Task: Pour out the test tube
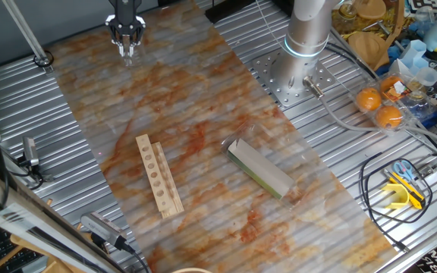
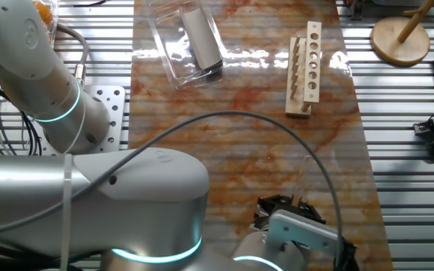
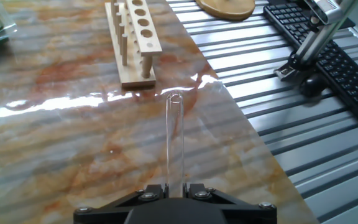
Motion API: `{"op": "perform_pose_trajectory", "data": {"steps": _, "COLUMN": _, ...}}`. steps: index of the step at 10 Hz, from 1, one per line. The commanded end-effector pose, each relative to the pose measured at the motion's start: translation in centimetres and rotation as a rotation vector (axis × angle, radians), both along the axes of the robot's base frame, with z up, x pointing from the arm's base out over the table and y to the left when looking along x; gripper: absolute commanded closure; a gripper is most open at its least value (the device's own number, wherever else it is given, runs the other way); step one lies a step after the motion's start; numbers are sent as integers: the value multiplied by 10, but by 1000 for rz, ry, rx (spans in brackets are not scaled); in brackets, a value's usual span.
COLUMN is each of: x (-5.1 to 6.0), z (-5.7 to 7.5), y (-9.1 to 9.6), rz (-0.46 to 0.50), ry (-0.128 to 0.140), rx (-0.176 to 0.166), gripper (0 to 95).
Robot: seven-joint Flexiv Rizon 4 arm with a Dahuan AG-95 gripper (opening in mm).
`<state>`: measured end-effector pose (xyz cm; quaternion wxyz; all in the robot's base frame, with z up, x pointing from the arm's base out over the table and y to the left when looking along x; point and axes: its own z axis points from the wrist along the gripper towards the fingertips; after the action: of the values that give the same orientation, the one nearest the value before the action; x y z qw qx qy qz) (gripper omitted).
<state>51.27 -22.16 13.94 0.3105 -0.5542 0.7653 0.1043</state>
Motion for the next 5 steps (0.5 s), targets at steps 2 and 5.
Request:
{"op": "perform_pose_trajectory", "data": {"steps": 2, "x": 0, "z": 0, "y": 0, "rz": 0, "ry": 4, "rx": -1, "gripper": 950}}
{"op": "perform_pose_trajectory", "data": {"steps": 5, "x": -1, "z": 2, "y": 1, "rz": -3, "ry": 20, "rx": -11, "gripper": 950}}
